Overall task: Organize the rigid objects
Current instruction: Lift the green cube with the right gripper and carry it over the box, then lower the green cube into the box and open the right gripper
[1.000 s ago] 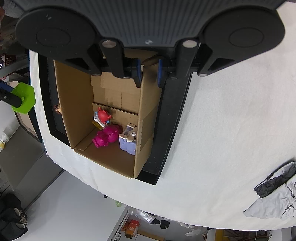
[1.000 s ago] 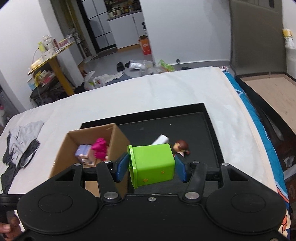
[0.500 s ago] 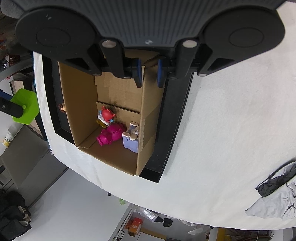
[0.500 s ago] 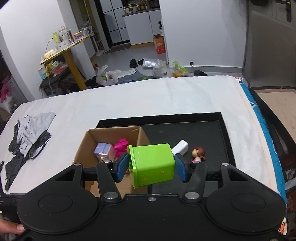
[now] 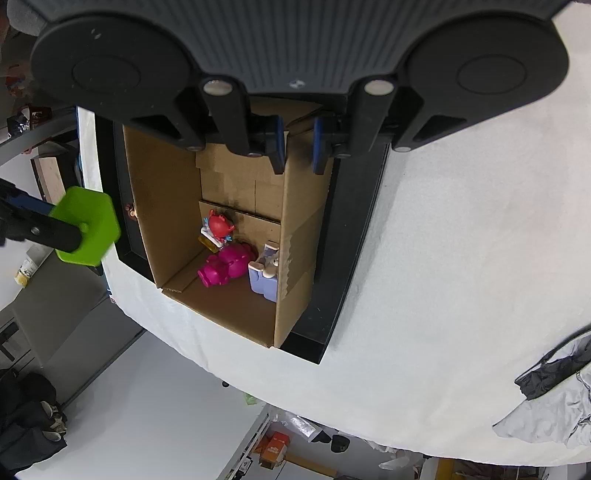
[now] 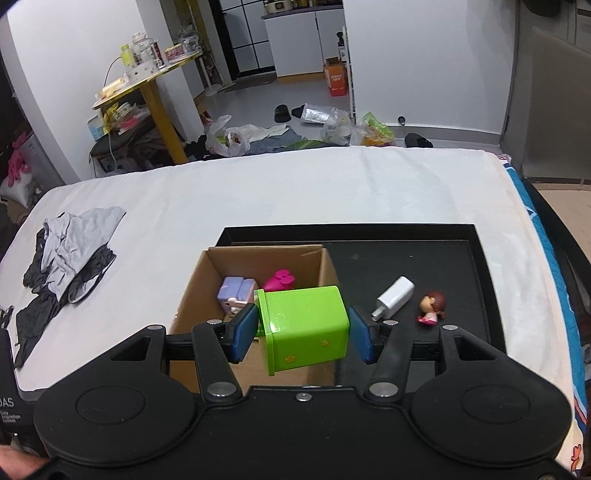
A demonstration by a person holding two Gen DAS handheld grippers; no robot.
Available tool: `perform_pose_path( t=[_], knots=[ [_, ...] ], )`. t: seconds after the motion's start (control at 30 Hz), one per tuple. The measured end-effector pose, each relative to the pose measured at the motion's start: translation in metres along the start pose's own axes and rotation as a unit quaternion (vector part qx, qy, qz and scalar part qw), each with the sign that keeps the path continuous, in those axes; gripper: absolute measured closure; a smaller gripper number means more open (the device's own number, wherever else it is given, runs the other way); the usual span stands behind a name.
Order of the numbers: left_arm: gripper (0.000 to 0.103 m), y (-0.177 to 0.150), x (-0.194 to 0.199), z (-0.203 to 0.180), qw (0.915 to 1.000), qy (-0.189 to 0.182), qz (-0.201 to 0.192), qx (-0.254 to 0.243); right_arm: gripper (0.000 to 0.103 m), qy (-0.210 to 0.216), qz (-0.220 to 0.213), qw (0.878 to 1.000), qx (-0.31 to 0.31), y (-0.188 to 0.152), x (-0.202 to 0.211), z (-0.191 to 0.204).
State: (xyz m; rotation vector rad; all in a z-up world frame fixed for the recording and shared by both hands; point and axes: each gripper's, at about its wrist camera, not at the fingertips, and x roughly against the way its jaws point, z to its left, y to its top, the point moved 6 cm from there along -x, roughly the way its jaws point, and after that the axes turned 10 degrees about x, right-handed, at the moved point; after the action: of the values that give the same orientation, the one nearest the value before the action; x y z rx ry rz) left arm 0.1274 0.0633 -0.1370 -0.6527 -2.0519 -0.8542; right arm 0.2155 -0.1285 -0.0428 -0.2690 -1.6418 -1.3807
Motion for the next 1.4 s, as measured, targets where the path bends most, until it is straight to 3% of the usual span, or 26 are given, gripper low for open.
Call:
perform_pose_path(
  t=[0.47,1.13,1.4],
  knots=[
    [0.089,0.0,0.001,0.001,1.0,-0.003,-0.002,-0.001,0.05,0.009,0.025,1.0,0.014,0.003,-0.033,0.043],
    [0.089,0.002,0.004,0.008,0.9998,-0.02,0.001,0.008,0.05,0.019,0.066,0.998,-0.006,-0.007,-0.078,0.068],
    [0.089,0.002,0.005,0.007,0.9997,-0.02,0.001,0.01,0.049,0.059,0.066,0.995,-0.042,-0.011,-0.08,0.067]
  ],
)
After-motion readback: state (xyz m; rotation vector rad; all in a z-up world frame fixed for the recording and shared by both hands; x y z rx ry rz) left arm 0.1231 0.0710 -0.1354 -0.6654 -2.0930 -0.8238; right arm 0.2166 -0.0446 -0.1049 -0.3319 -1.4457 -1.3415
